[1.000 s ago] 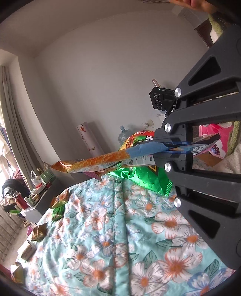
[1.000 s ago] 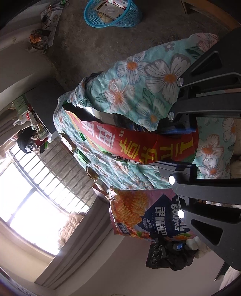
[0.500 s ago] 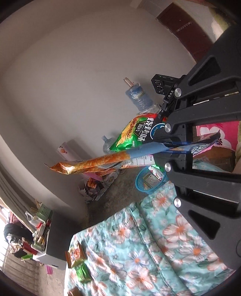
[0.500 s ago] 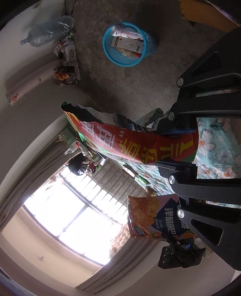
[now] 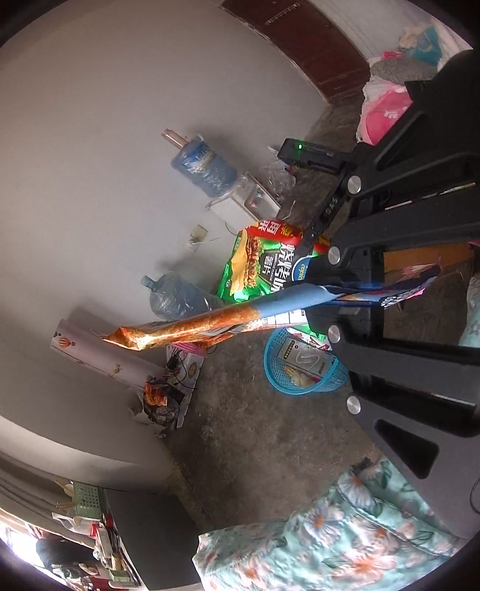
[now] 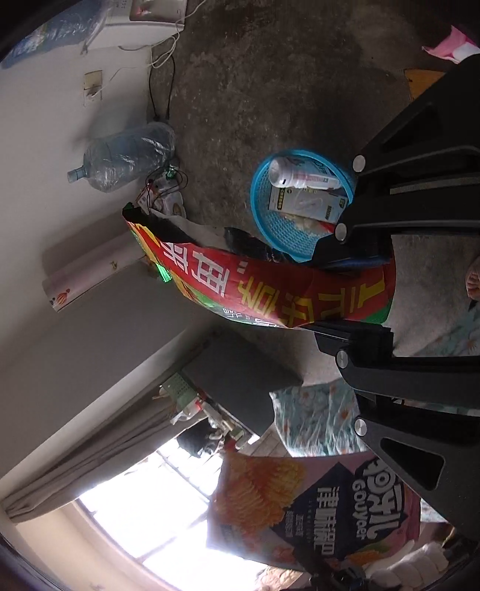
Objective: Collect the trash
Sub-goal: 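Carry both snack bags over the wastebasket and open the right tool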
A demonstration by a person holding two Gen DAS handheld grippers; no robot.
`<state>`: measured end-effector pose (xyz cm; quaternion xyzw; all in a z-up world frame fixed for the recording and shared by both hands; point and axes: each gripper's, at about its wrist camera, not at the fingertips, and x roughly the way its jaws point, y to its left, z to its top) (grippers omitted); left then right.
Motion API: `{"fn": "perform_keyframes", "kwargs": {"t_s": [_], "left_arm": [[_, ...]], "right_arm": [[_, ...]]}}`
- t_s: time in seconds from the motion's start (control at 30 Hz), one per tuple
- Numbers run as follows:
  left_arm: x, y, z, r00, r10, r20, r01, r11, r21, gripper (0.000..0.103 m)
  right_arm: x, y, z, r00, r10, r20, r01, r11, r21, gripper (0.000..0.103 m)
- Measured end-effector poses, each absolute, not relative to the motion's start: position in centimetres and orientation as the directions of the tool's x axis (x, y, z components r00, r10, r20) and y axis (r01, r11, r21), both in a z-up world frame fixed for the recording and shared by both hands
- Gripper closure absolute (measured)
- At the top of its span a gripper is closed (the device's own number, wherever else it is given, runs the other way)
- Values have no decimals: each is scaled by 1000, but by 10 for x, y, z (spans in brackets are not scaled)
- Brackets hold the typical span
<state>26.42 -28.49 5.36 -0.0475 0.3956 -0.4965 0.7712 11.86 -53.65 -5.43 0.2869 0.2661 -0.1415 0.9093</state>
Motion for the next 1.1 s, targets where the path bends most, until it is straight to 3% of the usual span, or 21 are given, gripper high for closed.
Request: {"fn": "perform_keyframes", "kwargs": {"t_s": [0.37, 0.53, 0.67, 0.93, 1.0, 1.1], "left_arm": [[315, -365, -9, 139, -709, -691, 726, 548, -416, 101], [333, -392, -43, 94, -668, -738, 706, 567, -424, 101], [345, -415, -64, 67, -640, -765, 696, 579, -424, 101], [351, -472, -96, 34, -600, -800, 677, 602, -423, 101], [349, -494, -100, 84, -560, -825, 706, 617, -347, 101], [336, -535, -106, 219, -466, -857, 791, 599, -123, 101]], "right_arm": [[251, -591, -202, 674, -120, -729, 457, 843, 284, 77], [269, -620, -281, 513, -117, -850, 551, 805, 222, 62], [238, -630, -272, 572, -159, -805, 590, 761, 269, 57], [183, -649, -244, 662, -203, -722, 610, 706, 360, 56], [172, -653, -244, 670, -200, -715, 621, 678, 392, 56], [163, -655, -241, 673, -204, -711, 633, 656, 411, 56]]}}
